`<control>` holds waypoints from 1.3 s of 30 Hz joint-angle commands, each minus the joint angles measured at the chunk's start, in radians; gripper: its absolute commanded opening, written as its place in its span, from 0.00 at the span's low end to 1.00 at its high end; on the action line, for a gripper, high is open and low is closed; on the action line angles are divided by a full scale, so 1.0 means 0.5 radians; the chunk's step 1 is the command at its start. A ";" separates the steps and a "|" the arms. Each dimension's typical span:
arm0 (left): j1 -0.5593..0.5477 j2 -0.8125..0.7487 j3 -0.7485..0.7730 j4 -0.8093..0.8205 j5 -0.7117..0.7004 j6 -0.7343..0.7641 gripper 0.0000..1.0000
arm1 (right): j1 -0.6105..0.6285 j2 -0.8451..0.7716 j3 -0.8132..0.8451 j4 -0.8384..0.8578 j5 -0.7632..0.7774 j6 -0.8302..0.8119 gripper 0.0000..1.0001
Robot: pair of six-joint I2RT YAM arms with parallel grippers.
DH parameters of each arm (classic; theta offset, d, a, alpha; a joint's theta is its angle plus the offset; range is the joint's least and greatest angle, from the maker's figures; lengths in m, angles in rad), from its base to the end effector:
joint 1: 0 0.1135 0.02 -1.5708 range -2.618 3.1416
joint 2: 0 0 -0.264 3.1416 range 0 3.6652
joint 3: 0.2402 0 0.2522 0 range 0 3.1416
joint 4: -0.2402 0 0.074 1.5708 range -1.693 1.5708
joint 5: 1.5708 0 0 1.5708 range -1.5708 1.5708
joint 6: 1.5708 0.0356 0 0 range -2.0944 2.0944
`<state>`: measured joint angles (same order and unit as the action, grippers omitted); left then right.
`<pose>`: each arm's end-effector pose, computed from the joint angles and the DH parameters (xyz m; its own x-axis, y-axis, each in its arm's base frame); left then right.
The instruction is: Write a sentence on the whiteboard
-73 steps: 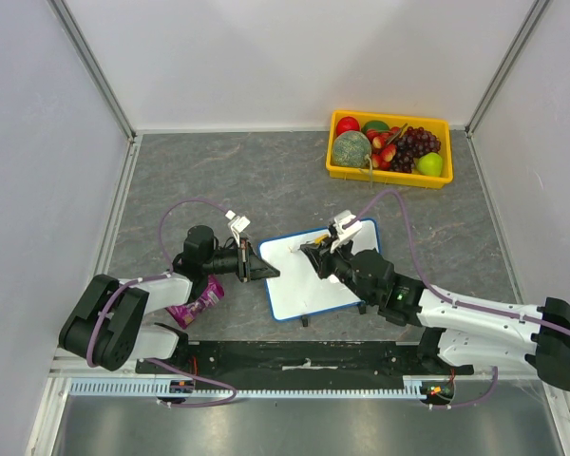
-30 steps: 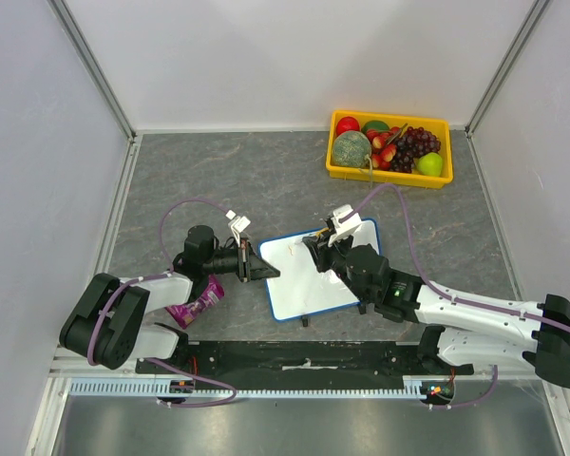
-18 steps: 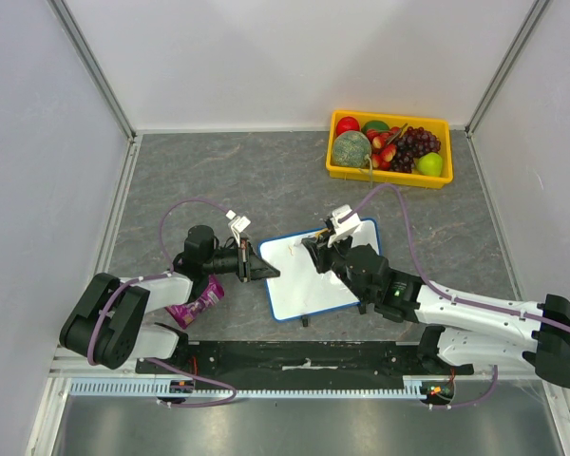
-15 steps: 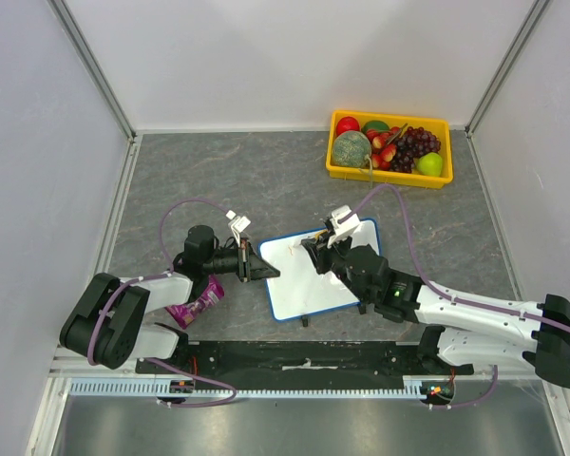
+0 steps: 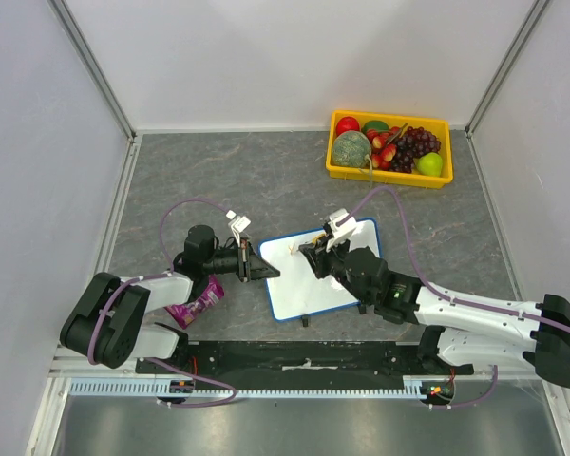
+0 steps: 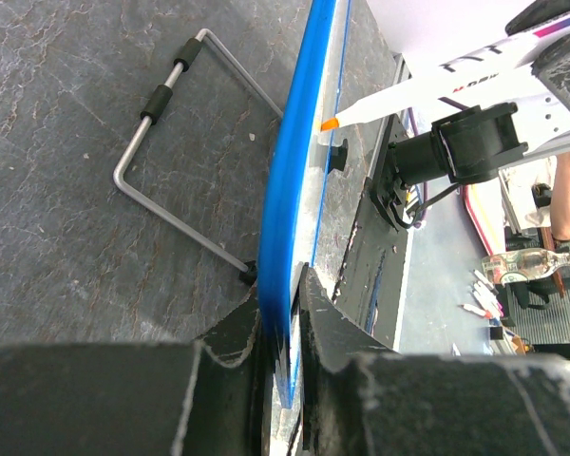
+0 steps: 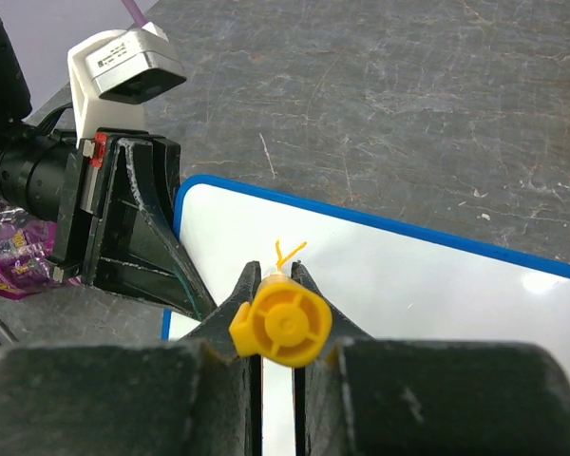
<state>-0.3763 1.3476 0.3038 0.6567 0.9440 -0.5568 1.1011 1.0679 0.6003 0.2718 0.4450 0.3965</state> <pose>0.1982 -0.1093 0.1536 -0.7806 -0.0249 -0.6246 0.5896 0.3024 -0.7489 0.1235 0.2094 0.2673 -0.3183 0.1432 -0.9371 -0.5321 0.7911 0.3016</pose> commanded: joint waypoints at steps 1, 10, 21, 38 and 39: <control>-0.008 0.038 0.012 -0.098 -0.084 0.199 0.02 | 0.007 -0.016 -0.044 -0.065 0.024 0.017 0.00; -0.008 0.041 0.012 -0.099 -0.084 0.199 0.02 | 0.007 -0.062 -0.102 -0.108 0.033 0.044 0.00; -0.008 0.057 0.021 -0.098 -0.081 0.199 0.02 | 0.010 -0.136 -0.182 -0.136 -0.049 0.057 0.00; -0.008 0.063 0.021 -0.095 -0.078 0.199 0.02 | 0.007 -0.289 -0.044 -0.111 -0.040 0.038 0.00; -0.008 0.060 0.021 -0.095 -0.078 0.196 0.02 | 0.010 -0.277 -0.035 -0.108 -0.016 0.035 0.00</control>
<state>-0.3767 1.3586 0.3130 0.6537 0.9520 -0.5564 1.1042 0.9283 0.5308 0.2001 0.3916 0.4263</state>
